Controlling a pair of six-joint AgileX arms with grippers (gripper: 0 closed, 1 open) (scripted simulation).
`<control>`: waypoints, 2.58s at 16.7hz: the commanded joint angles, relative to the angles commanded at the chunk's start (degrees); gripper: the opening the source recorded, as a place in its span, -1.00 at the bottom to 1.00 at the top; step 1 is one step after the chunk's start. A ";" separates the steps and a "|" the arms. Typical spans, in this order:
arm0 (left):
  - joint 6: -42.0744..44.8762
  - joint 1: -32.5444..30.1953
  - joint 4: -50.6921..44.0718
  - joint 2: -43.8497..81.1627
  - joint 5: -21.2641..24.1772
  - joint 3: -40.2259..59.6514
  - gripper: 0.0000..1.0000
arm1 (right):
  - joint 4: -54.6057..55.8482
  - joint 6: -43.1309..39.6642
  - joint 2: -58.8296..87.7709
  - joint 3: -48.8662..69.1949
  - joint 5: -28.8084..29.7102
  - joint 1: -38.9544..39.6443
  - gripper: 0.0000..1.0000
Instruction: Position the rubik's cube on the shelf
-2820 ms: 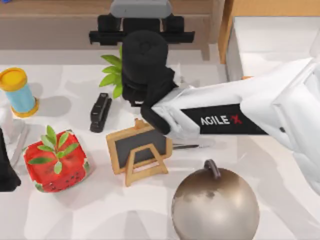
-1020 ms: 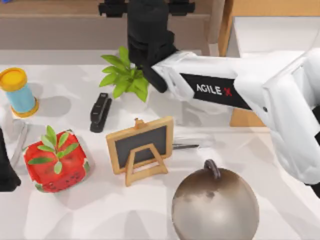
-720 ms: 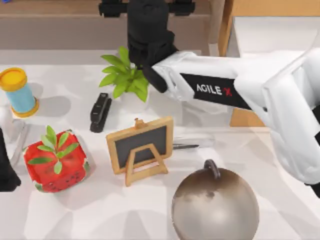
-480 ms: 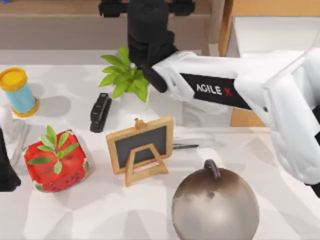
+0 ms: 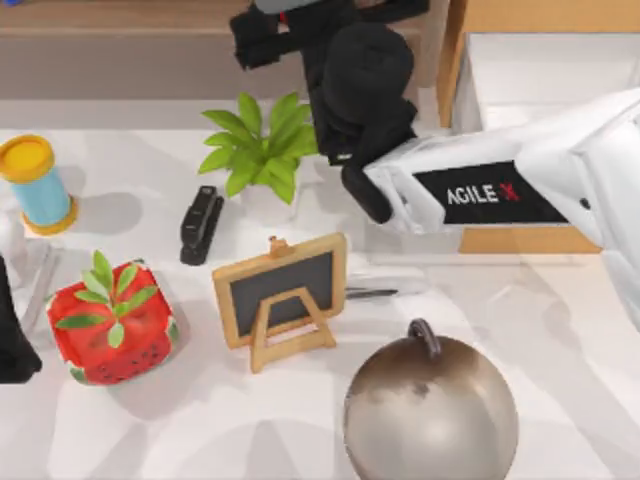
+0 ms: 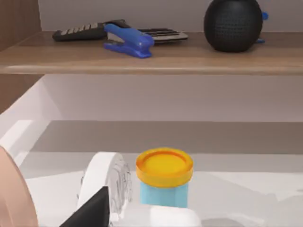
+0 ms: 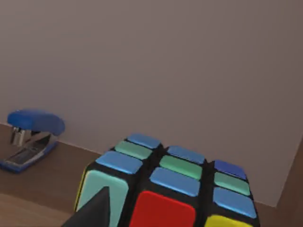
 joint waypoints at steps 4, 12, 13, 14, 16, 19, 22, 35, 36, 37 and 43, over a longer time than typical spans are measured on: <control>0.00 0.00 0.00 0.00 0.00 0.00 1.00 | 15.72 -17.26 -8.13 -22.29 -7.22 -2.13 1.00; 0.00 0.00 0.00 0.00 0.00 0.00 1.00 | 37.42 -48.96 -19.90 -66.25 -15.39 -5.13 1.00; 0.00 0.00 0.00 0.00 0.00 0.00 1.00 | 38.71 -52.23 -20.80 -69.90 -15.15 -6.14 1.00; 0.00 0.00 0.00 0.00 0.00 0.00 1.00 | 39.68 -55.25 -21.61 -72.93 -14.55 -7.60 1.00; 0.00 0.00 0.00 0.00 0.00 0.00 1.00 | 40.75 -60.38 -22.85 -77.16 -12.58 -11.34 1.00; 0.00 0.00 0.00 0.00 0.00 0.00 1.00 | 40.94 -65.12 -23.80 -79.42 -9.42 -16.37 1.00; 0.00 0.00 0.00 0.00 0.00 0.00 1.00 | 40.86 -65.97 -23.93 -79.53 -8.62 -17.45 1.00; 0.00 0.00 0.00 0.00 0.00 0.00 1.00 | 36.44 -65.99 -23.00 -74.14 -10.80 -19.65 1.00; 0.00 0.00 0.00 0.00 0.00 0.00 1.00 | 36.44 -65.99 -23.00 -74.14 -10.80 -19.65 1.00; 0.00 0.00 0.00 0.00 0.00 0.00 1.00 | 36.44 -65.99 -23.00 -74.14 -10.80 -19.65 1.00; 0.00 0.00 0.00 0.00 0.00 0.00 1.00 | 36.44 -65.99 -23.00 -74.14 -10.80 -19.65 0.25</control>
